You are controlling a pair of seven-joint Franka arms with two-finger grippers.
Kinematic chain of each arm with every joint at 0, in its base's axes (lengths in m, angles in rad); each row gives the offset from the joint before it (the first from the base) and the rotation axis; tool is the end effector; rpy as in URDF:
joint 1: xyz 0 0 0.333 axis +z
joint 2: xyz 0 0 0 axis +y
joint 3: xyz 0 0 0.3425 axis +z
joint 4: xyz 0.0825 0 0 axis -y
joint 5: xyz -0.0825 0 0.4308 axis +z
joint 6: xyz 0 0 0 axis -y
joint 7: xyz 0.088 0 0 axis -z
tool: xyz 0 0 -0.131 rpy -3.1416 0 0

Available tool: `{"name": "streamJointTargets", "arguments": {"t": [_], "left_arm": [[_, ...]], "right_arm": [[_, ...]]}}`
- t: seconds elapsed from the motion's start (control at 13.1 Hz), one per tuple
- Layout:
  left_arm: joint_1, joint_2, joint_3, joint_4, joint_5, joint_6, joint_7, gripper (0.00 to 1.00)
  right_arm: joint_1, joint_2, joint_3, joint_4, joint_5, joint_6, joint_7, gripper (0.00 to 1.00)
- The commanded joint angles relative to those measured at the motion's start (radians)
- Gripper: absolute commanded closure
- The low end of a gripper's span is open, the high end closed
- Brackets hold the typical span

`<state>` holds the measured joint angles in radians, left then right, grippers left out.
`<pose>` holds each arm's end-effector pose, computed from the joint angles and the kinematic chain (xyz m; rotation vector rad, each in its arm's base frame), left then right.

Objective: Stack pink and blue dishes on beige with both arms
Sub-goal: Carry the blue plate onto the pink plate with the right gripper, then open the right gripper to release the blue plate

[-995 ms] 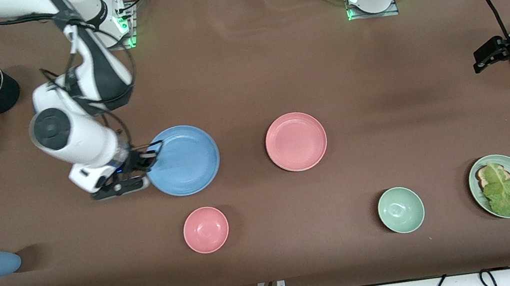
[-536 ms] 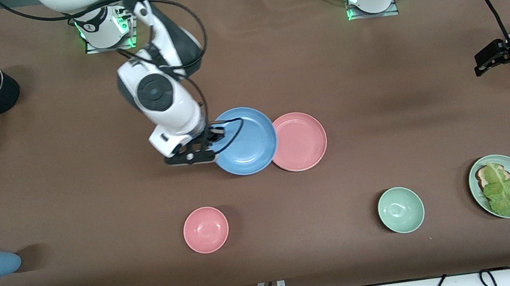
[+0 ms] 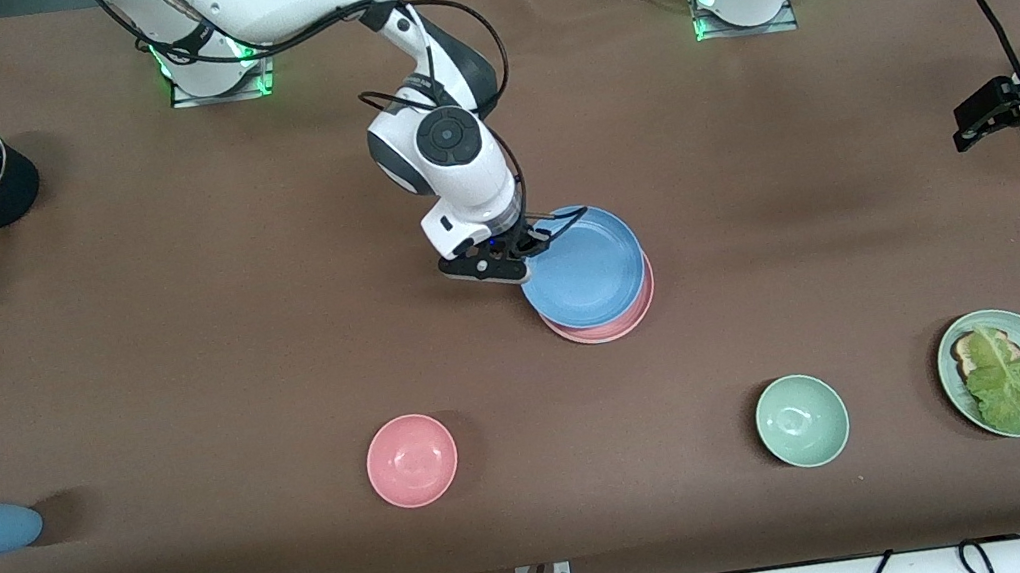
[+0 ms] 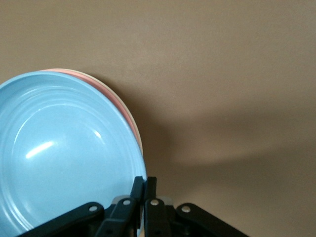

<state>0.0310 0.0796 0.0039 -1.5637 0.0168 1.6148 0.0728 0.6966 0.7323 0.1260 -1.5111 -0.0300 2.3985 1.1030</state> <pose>0.6289 0.0240 0.5855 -3.1251 0.0608 0.0459 0.5467 0.5653 0.2163 -2.9419 0.4427 -0.0643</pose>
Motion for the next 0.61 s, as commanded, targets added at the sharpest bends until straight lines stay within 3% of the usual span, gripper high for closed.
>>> {"name": "streamJointTargets", "arguments": {"t": [0.0,0.54], "left_arm": [[0.007,0.012,0.001,0.031,-0.024,-0.010,0.030,0.00],[0.006,0.014,0.001,0.030,-0.024,-0.013,0.030,0.00]], "right_arm": [[0.018,0.042,-0.009,0.042,-0.021,0.033,0.034,1.00],[0.018,0.067,-0.009,0.042,-0.021,0.077,0.067,1.00]]}}
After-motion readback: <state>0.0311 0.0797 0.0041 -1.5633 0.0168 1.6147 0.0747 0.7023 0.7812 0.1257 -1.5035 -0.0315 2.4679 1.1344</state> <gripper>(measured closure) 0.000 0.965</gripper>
